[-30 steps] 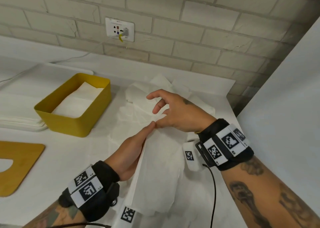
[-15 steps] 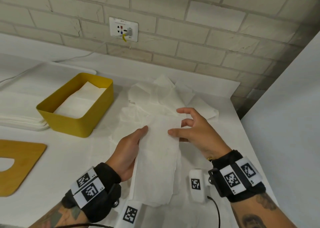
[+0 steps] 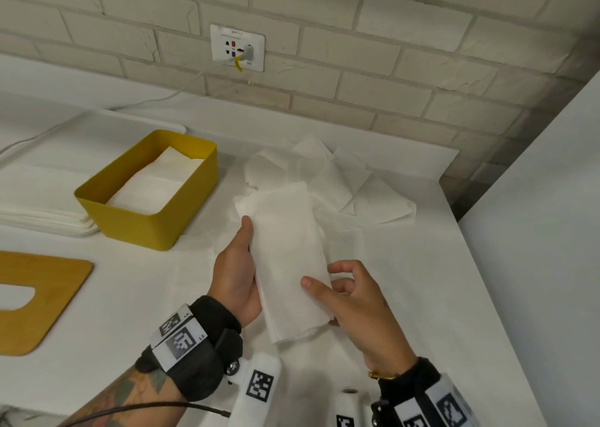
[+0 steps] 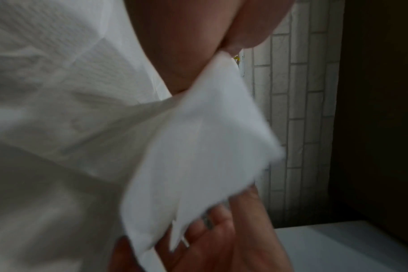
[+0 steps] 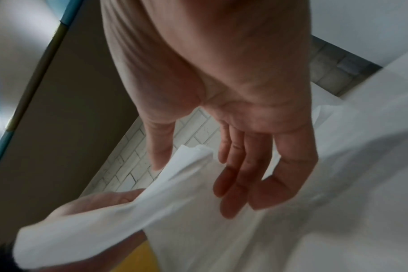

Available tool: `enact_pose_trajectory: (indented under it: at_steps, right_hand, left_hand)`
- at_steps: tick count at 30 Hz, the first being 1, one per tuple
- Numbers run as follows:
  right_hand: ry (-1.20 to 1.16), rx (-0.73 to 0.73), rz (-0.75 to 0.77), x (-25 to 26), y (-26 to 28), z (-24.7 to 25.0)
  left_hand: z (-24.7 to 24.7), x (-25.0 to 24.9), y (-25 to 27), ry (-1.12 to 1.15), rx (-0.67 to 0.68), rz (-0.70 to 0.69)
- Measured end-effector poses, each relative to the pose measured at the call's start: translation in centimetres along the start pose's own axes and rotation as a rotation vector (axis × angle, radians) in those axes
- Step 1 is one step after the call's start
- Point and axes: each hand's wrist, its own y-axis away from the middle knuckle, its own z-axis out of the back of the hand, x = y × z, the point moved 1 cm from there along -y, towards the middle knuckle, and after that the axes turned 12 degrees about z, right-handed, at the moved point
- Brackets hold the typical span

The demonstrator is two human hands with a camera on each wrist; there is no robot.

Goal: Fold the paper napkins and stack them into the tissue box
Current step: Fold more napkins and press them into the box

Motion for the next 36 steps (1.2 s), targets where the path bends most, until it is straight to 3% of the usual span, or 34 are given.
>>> enact_pose_trajectory:
  at_steps: [8,16,23,31,36]
  right_hand:
    - [-0.386,0.104,-0.033,0.7,0.3,-0.2]
    - [-0.069,0.108,0.206,2.3,-0.5,1.8]
    - [0.026,0.159,0.177,1.2,0.0,1.5]
    - [0.062,0.030,0.135,0.7,-0.1,2.4]
    - [-0.133,0.226,0.137,2.4,-1.6,2.6]
  left_hand:
    - [0.2,-0.6,-0.3,0.066,0.098,0.007]
    - [0.8,-0.1,-0.3,0.015,0.088,-0.025]
    - [1.0,-0.3,0.0,-0.058,0.070,-0.031]
    - [0.6,-1.0,0.6,-0.044,0.057,-0.044]
    - [-0.7,-1.0,1.6,-0.086,0.182,-0.022]
